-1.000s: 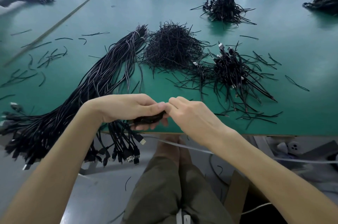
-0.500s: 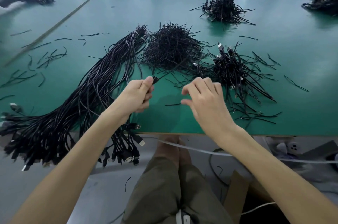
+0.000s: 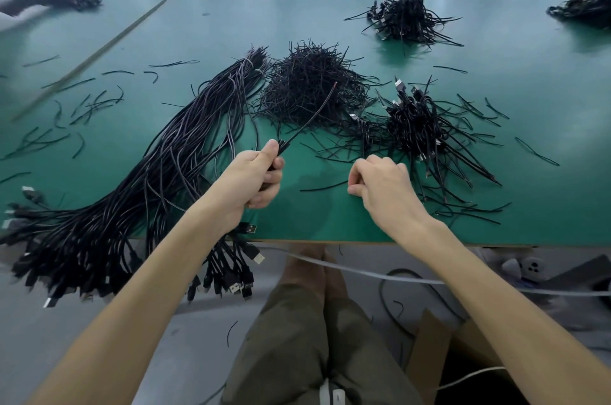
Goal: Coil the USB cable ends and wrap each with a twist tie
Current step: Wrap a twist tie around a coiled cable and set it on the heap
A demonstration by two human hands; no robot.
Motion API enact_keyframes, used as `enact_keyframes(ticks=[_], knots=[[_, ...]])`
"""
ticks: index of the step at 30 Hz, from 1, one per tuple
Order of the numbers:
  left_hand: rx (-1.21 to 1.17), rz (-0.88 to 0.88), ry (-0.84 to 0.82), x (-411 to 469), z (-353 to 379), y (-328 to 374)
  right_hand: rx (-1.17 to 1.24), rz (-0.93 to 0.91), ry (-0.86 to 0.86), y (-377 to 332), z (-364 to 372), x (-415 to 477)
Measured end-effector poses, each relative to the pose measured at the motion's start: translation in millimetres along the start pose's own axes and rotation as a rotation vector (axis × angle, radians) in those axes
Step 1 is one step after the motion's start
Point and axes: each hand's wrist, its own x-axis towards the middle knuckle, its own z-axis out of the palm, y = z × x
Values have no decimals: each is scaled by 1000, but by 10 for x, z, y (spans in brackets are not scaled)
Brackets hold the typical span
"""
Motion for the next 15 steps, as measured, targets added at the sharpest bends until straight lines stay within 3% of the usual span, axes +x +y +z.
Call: enact_keyframes(ticks=[7, 15], knots=[[-20, -17, 1, 2, 42, -33, -186, 41, 66, -22, -49, -33], [2, -7, -17, 17, 103, -61, -29, 86, 9, -119, 75, 108]])
